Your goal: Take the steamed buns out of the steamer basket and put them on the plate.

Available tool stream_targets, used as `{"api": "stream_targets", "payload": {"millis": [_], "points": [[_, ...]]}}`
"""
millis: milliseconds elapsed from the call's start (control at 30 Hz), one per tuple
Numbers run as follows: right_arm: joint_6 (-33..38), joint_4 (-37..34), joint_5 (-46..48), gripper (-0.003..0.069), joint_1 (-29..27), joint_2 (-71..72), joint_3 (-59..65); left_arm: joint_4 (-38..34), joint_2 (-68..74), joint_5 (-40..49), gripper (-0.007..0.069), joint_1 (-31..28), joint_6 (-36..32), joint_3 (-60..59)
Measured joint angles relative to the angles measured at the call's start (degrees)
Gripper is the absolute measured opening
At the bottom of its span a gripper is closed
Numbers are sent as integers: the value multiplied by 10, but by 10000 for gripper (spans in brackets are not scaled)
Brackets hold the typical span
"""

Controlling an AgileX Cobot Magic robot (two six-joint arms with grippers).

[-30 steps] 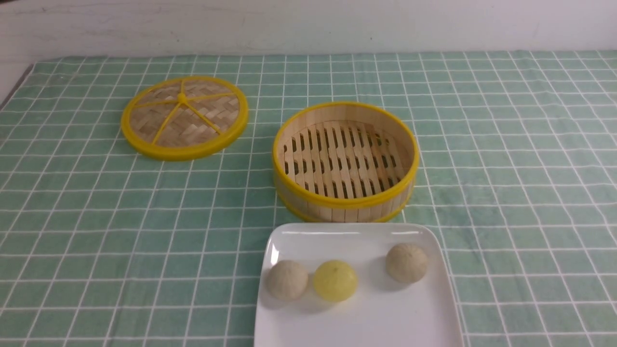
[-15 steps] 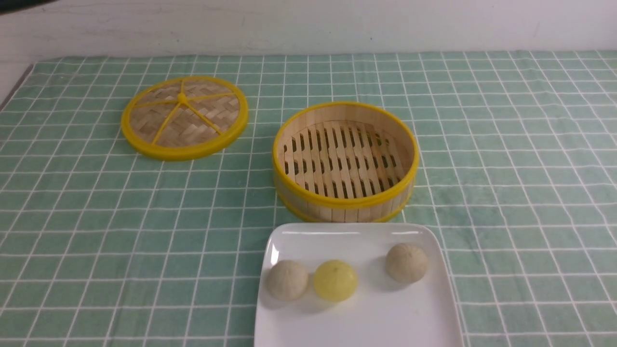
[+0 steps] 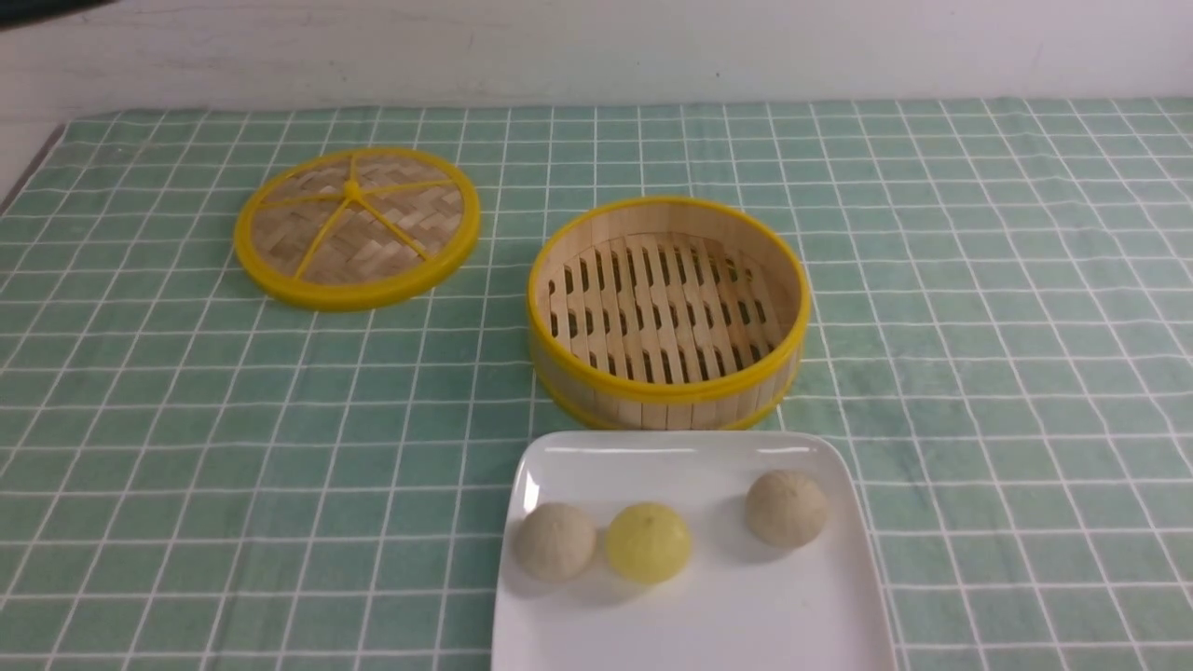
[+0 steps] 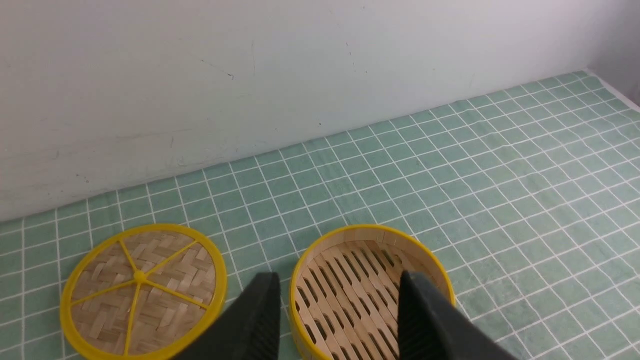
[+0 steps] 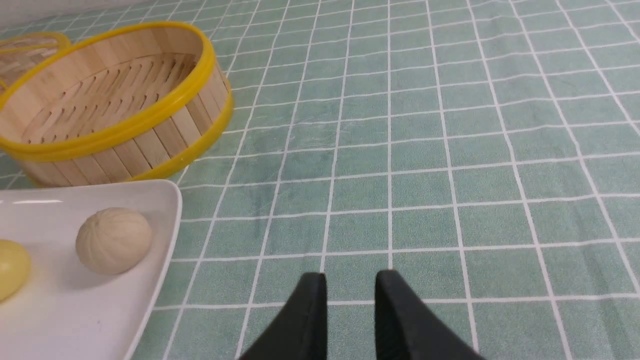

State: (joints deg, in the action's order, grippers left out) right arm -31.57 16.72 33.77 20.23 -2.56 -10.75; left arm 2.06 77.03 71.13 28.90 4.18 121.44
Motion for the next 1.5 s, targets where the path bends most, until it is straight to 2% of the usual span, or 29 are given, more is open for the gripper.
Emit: {"api": "stream_targets", "payload": {"millis": [500,767,933,1067,1500], "points": [[-2,0,4,177,0,0,0,-7,33,0,285,0,-8,0],[-2,23,4,181,0,0,1,-16,33,-3,281,0,-23,0],[0,62,-60,188,0,0,42,-42,33,-20,281,0,-31,0],[0,66,-100,194,0,0,69,-47,33,-21,281,0,-31,0],[0,77,-109,211,0,-1,116,-47,33,-3,281,0,-34,0]]}}
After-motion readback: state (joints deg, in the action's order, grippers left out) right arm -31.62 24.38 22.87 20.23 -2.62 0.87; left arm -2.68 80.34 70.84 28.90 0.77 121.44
